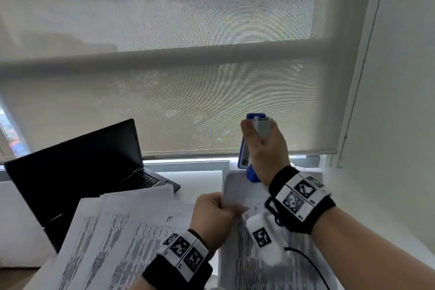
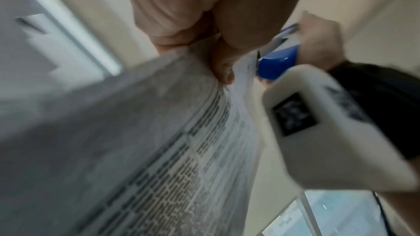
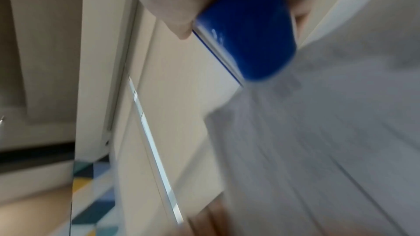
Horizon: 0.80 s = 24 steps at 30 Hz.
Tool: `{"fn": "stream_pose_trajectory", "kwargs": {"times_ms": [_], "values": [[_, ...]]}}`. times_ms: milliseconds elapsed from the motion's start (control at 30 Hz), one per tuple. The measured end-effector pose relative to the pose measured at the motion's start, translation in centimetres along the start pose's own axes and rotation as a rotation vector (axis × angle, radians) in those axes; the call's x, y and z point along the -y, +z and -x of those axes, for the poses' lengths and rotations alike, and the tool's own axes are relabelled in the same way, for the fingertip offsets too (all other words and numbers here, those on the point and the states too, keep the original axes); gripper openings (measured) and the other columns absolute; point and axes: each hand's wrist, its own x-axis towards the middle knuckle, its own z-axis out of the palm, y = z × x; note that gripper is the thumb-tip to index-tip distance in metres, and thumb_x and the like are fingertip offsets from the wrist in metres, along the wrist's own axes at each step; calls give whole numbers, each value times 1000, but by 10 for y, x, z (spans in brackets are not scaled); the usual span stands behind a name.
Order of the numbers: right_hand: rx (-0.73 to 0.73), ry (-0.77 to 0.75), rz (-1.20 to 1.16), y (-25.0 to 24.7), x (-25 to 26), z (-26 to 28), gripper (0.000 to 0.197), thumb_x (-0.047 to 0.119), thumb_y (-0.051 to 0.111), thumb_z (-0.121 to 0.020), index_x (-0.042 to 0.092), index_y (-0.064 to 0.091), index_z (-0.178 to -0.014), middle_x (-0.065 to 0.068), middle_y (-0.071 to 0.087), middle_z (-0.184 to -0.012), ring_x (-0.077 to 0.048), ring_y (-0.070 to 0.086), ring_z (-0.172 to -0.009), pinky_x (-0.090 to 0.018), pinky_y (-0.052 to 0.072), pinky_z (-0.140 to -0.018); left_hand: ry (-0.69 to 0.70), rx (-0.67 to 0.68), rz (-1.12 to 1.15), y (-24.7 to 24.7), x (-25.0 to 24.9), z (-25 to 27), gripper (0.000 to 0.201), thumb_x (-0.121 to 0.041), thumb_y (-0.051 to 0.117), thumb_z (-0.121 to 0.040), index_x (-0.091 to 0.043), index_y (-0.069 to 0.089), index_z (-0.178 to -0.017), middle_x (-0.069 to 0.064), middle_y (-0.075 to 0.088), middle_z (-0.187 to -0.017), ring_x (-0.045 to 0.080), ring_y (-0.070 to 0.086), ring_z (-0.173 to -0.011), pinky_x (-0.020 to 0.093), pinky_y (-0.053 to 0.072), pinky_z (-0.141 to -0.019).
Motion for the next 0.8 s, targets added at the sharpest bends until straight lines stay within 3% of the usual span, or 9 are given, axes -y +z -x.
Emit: {"fn": "stream_pose_trajectory", "kwargs": {"times_ms": [100, 200, 300, 400, 467, 533, 600, 700, 800], "values": [[-113, 109, -83, -10, -1, -13, 27, 47, 61, -83, 20, 54, -83, 8, 54, -67, -4, 49, -54, -27, 40, -62, -148, -76, -31, -22, 21, -10, 14, -4, 80, -74, -6, 74, -61, 13, 73, -70, 22, 65, -62, 53, 59, -70], [-12, 243, 14, -37, -19, -17, 24, 38, 59, -90, 18, 53, -78, 4, 51, -67, -13, 47, -57, -29, 39, -62, -227, -144, -123, -71, 28, -33, 14, -5, 84, -71, -5, 71, -66, 13, 73, -68, 22, 67, -59, 45, 61, -64], [151, 407, 284, -74, -60, -8, 24, 32, 64, -87, 10, 57, -81, -2, 54, -69, -20, 49, -59, -27, 38, -59, -151, -192, -491, -141, 24, -67, 18, -17, 81, -71, -7, 68, -64, 14, 71, -67, 23, 63, -61, 37, 56, -62], [254, 534, 519, -108, -90, -1, 28, 30, 71, -74, 9, 55, -67, -6, 54, -64, -19, 47, -55, -26, 33, -53, -159, -247, -844, -196, 20, -97, 27, -26, 70, -75, -14, 57, -55, 8, 60, -63, 28, 61, -70, 29, 39, -62], [296, 592, 629, -130, -105, -5, 29, 31, 67, -70, 10, 50, -59, -5, 50, -58, -18, 45, -53, -26, 30, -50, -212, -255, -955, -213, 22, -114, 10, -20, 71, -78, -14, 64, -75, 13, 67, -85, 33, 64, -88, 30, 44, -71], [307, 602, 744, -150, -117, -15, 32, 22, 64, -83, 9, 49, -58, -7, 50, -59, -19, 45, -55, -27, 30, -51, -211, -270, -1066, -210, 33, -130, 50, -22, 77, -79, -9, 57, -122, 18, 62, -119, 37, 59, -110, 36, 47, -90], [326, 621, 853, -169, -133, -29, 28, 20, 59, -89, 7, 52, -65, -11, 55, -69, -24, 49, -63, -28, 33, -54, -104, -248, -1140, -180, 39, -131, 78, -32, 79, -78, -9, 39, -141, 17, 52, -136, 36, 52, -123, 38, 41, -102], [458, 693, 1037, -190, -159, -41, 21, 26, 54, -90, 6, 53, -84, -14, 60, -86, -24, 50, -79, -27, 37, -59, 95, 86, -1012, -101, 47, -108, 70, -40, 78, -78, -21, 47, -138, 4, 53, -139, 22, 50, -127, 25, 34, -104], [568, 783, 1115, -199, -190, -38, 30, 36, 60, -80, 18, 43, -64, 3, 44, -67, -14, 45, -66, -14, 32, -53, 244, 648, -944, -20, 62, -69, 63, -51, 79, -71, -51, 51, -127, -8, 49, -140, 13, 43, -132, 20, 28, -110]]}}
